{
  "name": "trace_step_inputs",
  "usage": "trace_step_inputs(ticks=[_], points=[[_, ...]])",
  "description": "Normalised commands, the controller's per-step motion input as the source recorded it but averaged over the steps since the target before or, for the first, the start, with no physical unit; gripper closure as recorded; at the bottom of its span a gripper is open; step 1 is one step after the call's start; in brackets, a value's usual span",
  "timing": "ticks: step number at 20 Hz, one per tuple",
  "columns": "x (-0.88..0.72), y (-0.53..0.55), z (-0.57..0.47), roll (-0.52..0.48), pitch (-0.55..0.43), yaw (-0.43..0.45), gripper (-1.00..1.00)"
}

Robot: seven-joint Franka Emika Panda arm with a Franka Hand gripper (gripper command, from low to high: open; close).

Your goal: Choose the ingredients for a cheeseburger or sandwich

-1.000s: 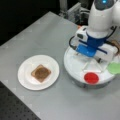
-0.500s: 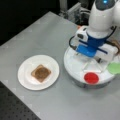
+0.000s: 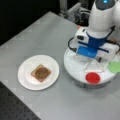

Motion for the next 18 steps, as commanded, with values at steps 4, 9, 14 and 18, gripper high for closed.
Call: trace_step_inputs(ticks=[4,9,14,18], points=[[-0.12,-0.04,-0.1,0.09,-0.059,0.264,-1.0],[-0.13,-0.06,-0.09,0.118,-0.043,0.234,-1.0],[-0.1,-0.08,-0.08,0.157,-0.029,0.242,-1.0],[-0.09,-0.08,-0.07,0.197,-0.001,0.242,-1.0]])
